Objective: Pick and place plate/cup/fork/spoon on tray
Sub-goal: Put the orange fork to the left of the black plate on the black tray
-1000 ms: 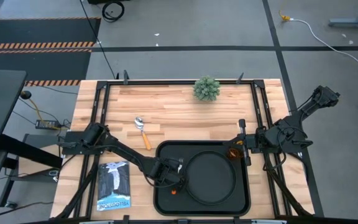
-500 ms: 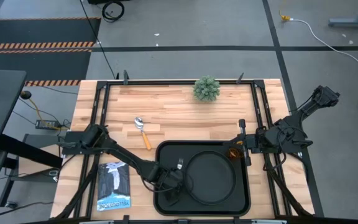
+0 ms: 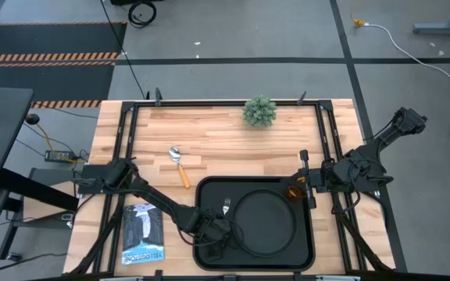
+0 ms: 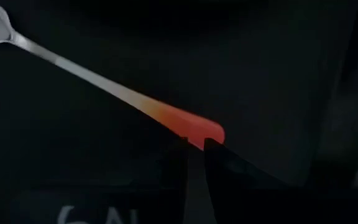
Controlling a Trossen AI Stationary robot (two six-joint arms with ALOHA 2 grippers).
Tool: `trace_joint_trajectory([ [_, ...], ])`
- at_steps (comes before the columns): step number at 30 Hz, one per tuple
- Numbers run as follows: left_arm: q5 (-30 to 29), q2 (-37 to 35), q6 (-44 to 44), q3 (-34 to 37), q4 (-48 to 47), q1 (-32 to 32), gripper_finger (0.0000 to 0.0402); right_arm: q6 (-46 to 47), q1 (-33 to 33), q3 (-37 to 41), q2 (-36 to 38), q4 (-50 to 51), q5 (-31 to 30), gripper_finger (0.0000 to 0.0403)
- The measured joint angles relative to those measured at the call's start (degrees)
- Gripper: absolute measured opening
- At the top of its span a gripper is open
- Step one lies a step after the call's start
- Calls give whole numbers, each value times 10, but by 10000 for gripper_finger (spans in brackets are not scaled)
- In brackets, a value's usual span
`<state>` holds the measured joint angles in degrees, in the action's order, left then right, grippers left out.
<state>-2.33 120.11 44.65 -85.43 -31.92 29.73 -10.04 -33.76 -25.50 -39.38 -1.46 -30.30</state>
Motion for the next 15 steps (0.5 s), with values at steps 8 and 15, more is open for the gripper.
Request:
trace_joint_trajectory([
  [8,0,0,46,0,19,-2,51,0,0,0,0,-2,0,6],
  [15,-2,0,78,0,20,-3,50,0,0,0,0,-2,0,6],
])
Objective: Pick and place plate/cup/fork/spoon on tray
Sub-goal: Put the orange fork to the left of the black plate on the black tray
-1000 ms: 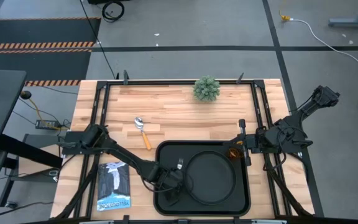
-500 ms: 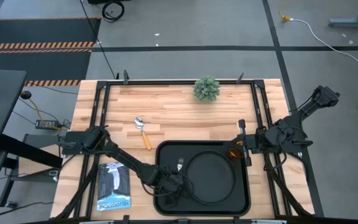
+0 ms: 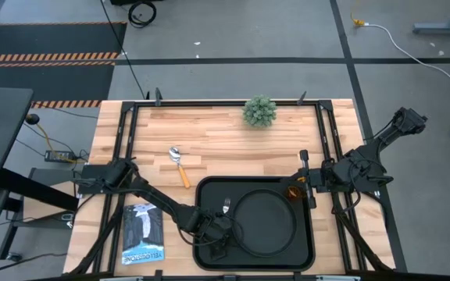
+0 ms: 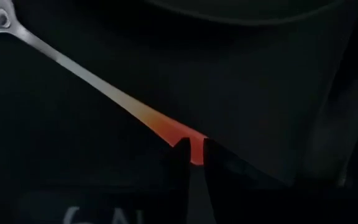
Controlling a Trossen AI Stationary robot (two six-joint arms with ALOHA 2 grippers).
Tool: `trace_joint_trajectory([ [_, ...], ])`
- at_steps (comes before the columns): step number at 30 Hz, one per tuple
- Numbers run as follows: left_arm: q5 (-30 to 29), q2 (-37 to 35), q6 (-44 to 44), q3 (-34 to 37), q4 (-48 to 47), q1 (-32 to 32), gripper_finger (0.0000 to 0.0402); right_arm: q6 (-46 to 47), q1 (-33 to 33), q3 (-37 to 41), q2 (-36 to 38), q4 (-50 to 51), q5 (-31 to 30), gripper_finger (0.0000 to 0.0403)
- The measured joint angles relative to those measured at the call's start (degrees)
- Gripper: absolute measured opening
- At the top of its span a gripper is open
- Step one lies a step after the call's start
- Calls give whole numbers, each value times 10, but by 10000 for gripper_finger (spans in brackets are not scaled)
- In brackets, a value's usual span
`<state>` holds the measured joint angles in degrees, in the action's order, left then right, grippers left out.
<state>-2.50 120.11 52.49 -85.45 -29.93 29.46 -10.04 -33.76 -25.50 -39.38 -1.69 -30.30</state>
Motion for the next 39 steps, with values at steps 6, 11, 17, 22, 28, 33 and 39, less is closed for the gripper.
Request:
trace_joint_trajectory([
  [6,-31,0,104,0,-12,-16,50,0,0,0,0,0,0,6],
  [11,-40,0,114,0,-16,-33,50,0,0,0,0,0,0,6],
  [17,-39,0,114,0,-52,-43,50,0,0,0,0,0,0,6],
  [22,-39,0,137,0,-38,-47,50,0,0,0,0,0,0,6],
  [28,-49,0,180,-5,-39,-49,50,0,0,0,0,0,0,6],
  [33,-41,-1,229,-5,-40,-49,50,0,0,0,0,0,0,6],
  [39,-10,-1,285,-5,-44,-49,50,0,0,0,0,0,0,6],
])
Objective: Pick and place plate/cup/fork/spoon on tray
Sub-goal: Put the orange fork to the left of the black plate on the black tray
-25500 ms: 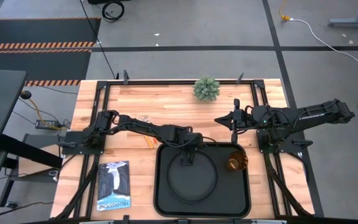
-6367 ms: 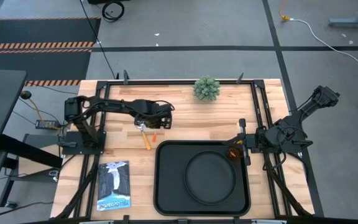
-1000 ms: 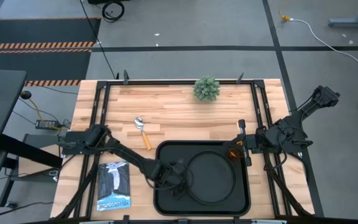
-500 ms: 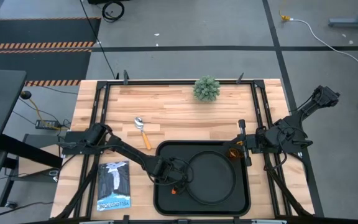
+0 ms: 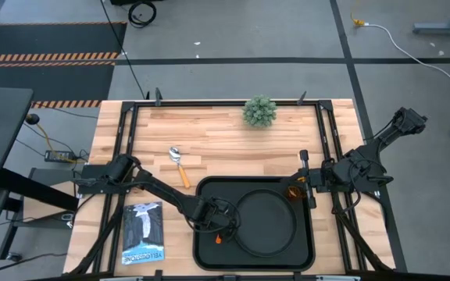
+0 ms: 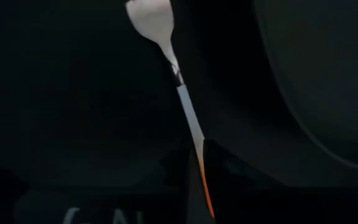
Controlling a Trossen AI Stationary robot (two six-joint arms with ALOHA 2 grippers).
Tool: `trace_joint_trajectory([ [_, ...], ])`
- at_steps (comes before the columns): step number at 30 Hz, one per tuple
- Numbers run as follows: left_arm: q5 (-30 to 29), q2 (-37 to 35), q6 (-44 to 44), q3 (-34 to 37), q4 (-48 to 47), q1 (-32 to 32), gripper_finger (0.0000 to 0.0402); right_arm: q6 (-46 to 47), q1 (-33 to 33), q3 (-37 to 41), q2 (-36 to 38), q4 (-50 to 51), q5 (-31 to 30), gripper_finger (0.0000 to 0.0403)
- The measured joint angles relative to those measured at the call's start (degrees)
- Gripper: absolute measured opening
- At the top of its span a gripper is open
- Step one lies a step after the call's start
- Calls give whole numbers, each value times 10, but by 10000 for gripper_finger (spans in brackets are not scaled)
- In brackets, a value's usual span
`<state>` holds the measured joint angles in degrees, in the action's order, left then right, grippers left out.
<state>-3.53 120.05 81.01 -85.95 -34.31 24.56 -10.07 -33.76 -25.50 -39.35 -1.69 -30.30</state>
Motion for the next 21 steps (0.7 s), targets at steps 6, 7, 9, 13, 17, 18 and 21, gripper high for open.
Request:
trace_joint_trajectory([
  [6,-3,0,9,0,-2,0,50,0,0,0,0,0,0,6],
  [7,-8,0,8,0,-2,0,50,0,0,0,0,0,0,6],
  [9,-24,0,6,0,-2,0,50,0,0,0,0,0,0,6],
  [13,-42,0,-17,0,-3,0,50,0,0,0,0,0,0,6],
  [17,-28,0,-40,0,-19,0,50,0,0,0,0,0,0,6],
  [18,-22,0,-57,0,-22,0,50,0,0,0,0,0,0,6],
  [21,-18,0,-128,0,-22,6,50,0,0,0,0,0,0,6],
])
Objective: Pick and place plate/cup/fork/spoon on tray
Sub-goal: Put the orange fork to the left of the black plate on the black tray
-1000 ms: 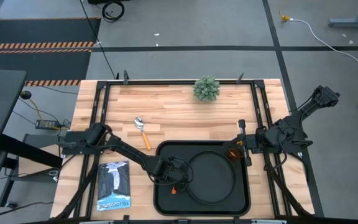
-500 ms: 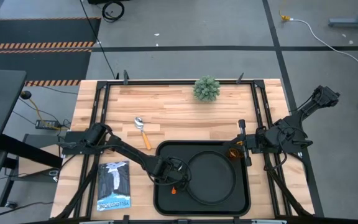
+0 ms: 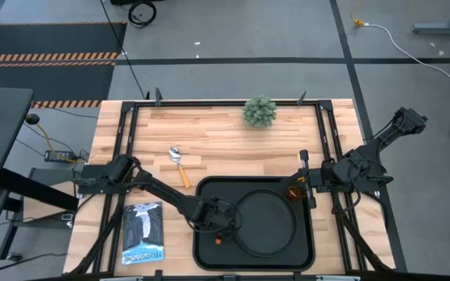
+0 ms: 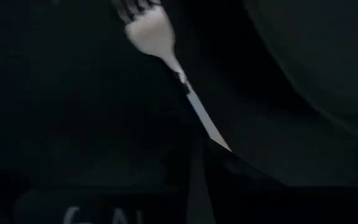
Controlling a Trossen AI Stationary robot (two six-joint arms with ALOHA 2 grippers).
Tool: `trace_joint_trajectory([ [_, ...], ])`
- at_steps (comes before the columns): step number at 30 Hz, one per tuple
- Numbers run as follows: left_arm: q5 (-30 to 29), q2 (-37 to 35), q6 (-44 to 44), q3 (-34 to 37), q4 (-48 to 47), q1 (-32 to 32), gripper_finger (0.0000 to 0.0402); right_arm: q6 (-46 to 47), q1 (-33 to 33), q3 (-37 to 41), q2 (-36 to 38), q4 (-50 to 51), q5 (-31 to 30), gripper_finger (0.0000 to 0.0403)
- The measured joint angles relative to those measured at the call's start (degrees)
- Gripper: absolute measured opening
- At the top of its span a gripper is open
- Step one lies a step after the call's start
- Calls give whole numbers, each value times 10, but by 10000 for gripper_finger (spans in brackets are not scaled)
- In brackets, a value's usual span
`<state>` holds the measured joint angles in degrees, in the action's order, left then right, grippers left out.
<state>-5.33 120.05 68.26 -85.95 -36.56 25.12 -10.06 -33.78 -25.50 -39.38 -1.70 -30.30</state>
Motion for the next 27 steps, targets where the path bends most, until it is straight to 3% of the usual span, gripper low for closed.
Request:
trace_joint_trajectory([
  [4,9,0,-108,0,0,17,50,3,0,0,0,0,0,6],
  [9,39,0,-160,0,6,46,50,5,0,0,0,0,0,6],
  [27,29,24,-149,0,67,60,50,2,0,0,0,-6,5,6],
])
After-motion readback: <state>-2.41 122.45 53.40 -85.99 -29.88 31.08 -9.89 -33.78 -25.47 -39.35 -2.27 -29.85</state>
